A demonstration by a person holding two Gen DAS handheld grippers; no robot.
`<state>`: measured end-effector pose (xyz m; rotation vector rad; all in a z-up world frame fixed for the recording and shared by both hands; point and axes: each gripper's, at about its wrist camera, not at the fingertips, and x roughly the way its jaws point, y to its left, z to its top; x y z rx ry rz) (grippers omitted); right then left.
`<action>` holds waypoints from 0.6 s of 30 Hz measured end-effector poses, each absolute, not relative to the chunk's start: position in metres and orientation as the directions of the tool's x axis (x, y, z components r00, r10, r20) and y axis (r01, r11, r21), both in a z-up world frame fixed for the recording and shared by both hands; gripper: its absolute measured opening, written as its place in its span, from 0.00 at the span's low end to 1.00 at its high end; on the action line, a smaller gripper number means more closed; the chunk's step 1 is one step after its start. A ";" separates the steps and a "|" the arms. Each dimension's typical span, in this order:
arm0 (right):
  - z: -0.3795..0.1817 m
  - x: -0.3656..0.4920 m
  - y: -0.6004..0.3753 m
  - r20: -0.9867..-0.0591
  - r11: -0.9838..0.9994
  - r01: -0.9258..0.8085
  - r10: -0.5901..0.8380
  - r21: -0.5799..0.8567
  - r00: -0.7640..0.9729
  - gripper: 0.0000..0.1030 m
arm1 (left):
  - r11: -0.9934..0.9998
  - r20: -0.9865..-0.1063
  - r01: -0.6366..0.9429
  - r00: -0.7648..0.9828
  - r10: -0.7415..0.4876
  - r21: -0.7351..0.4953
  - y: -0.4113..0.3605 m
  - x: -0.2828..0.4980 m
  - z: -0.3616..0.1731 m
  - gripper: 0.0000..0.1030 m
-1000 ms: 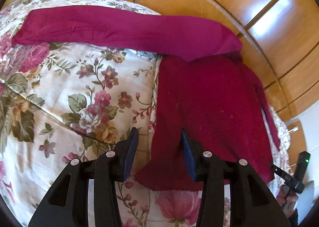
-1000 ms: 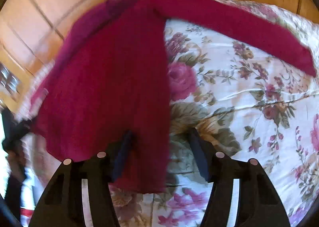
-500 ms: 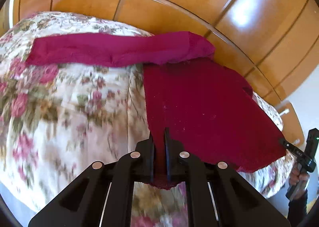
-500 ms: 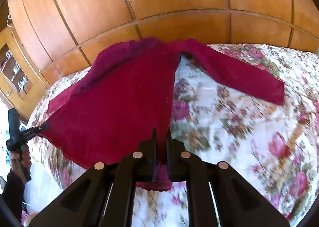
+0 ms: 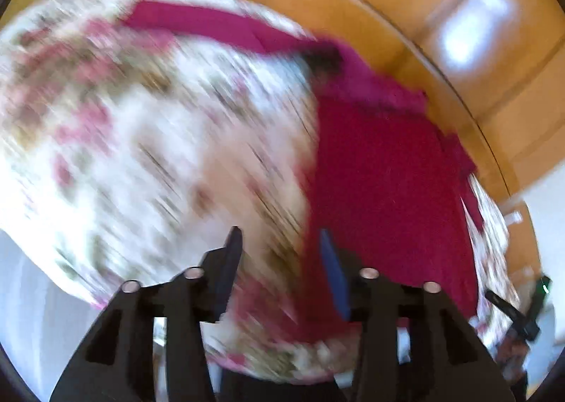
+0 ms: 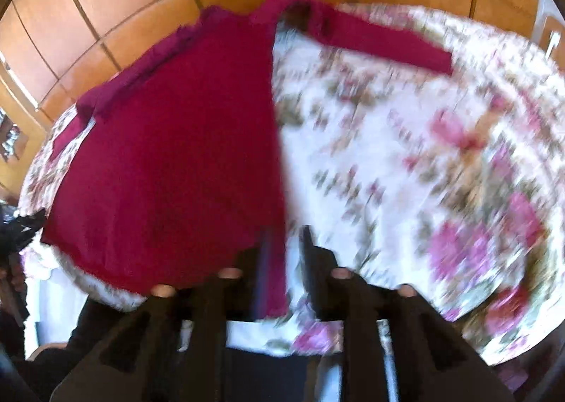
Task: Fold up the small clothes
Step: 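Spread the lifted shirt flat on the bedspread and open both tools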
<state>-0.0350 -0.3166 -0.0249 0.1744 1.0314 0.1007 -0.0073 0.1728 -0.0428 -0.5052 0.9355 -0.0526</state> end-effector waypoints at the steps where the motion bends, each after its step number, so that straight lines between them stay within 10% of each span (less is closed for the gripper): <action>1: -0.016 -0.029 -0.315 -0.827 0.985 0.005 0.143 0.174 0.544 0.50 | 0.888 -0.758 -0.198 0.615 -0.217 -0.414 0.183 -0.003 -0.038 0.45; 18: -0.053 0.034 -0.136 -0.844 0.932 -0.306 0.318 0.194 0.433 0.58 | 0.766 -0.796 -0.566 0.593 0.122 -0.304 0.363 0.128 -0.045 0.61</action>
